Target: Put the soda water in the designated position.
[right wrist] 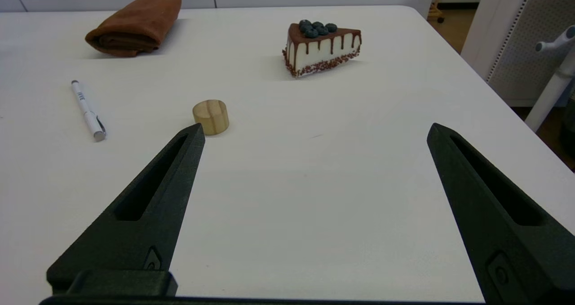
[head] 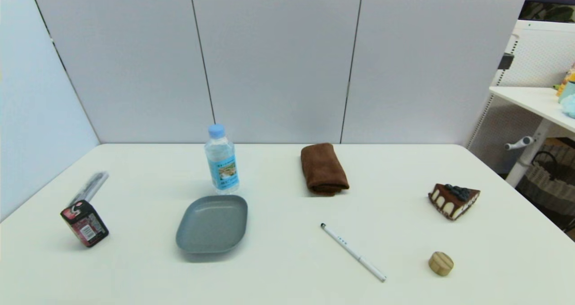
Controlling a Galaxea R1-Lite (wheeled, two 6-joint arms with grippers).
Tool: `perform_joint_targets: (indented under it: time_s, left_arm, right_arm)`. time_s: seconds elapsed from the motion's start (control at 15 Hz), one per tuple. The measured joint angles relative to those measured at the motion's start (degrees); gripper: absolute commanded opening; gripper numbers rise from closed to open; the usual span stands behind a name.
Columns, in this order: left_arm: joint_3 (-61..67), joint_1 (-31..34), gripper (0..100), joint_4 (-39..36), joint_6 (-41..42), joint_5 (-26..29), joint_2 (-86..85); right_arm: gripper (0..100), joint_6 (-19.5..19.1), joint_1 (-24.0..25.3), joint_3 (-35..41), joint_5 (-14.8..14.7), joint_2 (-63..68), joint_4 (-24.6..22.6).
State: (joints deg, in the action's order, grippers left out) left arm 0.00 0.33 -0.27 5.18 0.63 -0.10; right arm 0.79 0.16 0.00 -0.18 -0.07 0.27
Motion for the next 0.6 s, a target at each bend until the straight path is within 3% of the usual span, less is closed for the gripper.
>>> perform_joint_targets:
  time_s: [0.6]
  left_arm:
    - [0.00, 0.00, 100, 0.00, -0.06, 0.07, 0.02]
  right_arm:
    - [100, 0.35, 0.00, 0.00, -0.06, 0.00, 0.00]
